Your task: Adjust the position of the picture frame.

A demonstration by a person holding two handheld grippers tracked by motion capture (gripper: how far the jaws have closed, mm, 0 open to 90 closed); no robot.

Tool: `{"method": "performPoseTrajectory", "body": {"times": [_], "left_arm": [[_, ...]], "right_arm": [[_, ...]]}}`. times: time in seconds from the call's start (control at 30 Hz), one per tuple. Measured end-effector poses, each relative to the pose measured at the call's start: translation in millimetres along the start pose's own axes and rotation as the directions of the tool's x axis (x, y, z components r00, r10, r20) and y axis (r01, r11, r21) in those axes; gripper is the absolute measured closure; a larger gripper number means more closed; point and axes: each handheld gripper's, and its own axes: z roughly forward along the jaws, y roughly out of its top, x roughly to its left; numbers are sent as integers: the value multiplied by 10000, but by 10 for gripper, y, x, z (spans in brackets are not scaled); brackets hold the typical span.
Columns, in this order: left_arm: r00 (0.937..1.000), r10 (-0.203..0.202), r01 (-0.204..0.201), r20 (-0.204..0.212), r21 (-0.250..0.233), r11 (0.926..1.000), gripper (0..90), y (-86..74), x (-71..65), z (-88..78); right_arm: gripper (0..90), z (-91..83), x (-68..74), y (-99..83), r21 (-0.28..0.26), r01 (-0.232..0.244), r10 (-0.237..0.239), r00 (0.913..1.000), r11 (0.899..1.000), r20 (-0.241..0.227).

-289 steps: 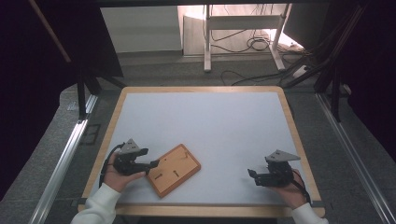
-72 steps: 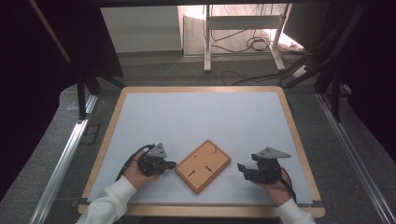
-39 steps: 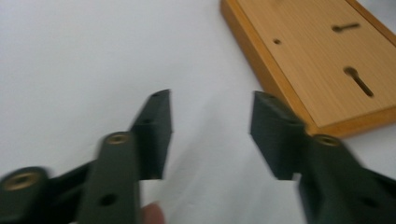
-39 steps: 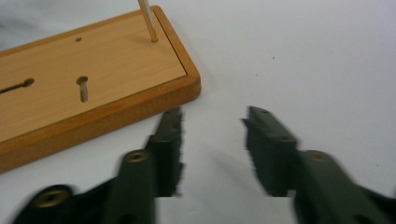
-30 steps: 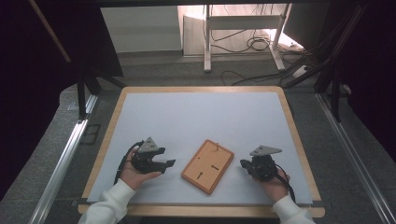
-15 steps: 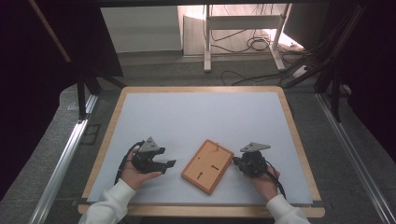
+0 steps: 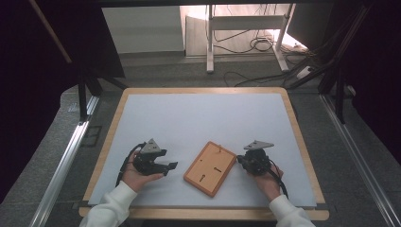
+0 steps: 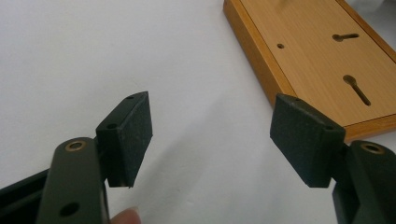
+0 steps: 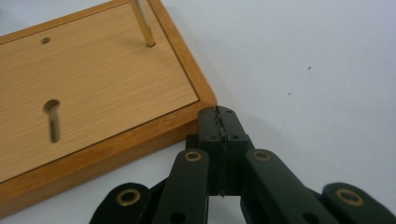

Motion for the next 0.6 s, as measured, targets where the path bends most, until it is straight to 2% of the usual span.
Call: {"method": "performPoseTrajectory", "body": {"times": [0.07,0.13,0.27,0.6], "left_arm": [[10000,8,-8,-25,51,10000,294,-1,3,10],[10000,14,-13,-26,42,10000,294,1,-1,10],[10000,24,-24,-51,23,10000,294,5,2,6],[10000,-15,15,-88,-65,10000,292,4,20,-14]], "right_arm": [[900,21,-5,1,100,-30,29,9999,9999,138],[900,52,-35,9,105,-251,250,9996,9996,90],[900,77,-35,26,61,-293,293,9995,9996,101],[900,236,89,160,48,-7,5,9997,10000,246]]}}
